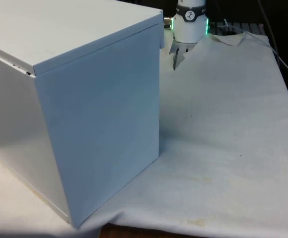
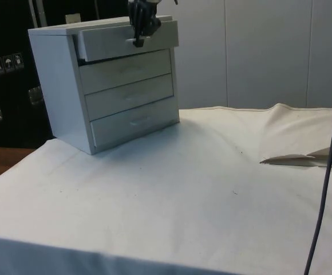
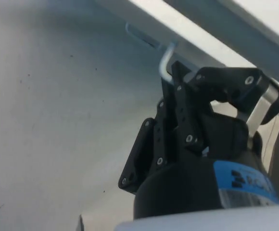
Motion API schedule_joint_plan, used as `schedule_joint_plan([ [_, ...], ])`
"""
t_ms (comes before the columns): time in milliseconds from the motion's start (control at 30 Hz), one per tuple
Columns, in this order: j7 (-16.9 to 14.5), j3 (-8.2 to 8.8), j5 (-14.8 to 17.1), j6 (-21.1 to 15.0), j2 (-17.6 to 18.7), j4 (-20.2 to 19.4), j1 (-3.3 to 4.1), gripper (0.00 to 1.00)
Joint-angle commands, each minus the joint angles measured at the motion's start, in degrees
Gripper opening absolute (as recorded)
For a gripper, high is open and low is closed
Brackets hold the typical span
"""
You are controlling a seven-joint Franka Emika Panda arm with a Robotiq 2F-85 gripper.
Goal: Open the drawer, then close it.
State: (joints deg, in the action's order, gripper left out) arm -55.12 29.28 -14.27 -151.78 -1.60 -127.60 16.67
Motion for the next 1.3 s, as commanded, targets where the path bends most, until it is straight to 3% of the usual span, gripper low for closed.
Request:
schedule_joint_plan([
  [0, 0.6, 0.11, -1.3, 0.6, -1.4, -0.9, -0.29, 0.01],
  [167, 1.4, -0.69, -2.3, 0.3, -3.2, -3.3, -0.06, 0.01],
  [200, 0.0, -0.69, -0.2, 0.2, -2.2, -2.6, 0.29, 0.01],
  [233, 1.7, -0.92, -2.5, 0.3, -3.4, -3.7, -0.06, 0.01],
  [467, 4.1, -2.29, -5.3, 0.4, -6.8, -7.3, -0.11, 0.01],
  [500, 2.8, -1.95, -3.5, 0.2, -6.0, -6.8, 0.40, 0.01],
  [533, 4.4, -2.41, -5.6, 0.4, -7.2, -7.8, -0.11, 0.01],
  [800, 5.3, -3.32, -7.6, 0.4, -11.5, -12.2, -0.23, 0.01],
  [833, 4.0, -2.75, -6.0, 0.2, -11.2, -12.1, 0.40, 0.01],
  [867, 5.4, -3.38, -7.7, 0.4, -11.9, -12.7, -0.23, 0.01],
  [1133, 6.3, -4.13, -9.3, 0.5, -15.7, -16.5, -0.40, 0.01],
  [1167, 5.1, -3.44, -7.7, 0.2, -15.2, -16.3, 0.40, 0.01],
  [1200, 6.3, -4.24, -9.3, 0.5, -16.0, -16.8, -0.40, 0.01],
  [1267, 6.5, -4.47, -9.7, 0.5, -17.5, -18.2, -0.52, 0.01],
])
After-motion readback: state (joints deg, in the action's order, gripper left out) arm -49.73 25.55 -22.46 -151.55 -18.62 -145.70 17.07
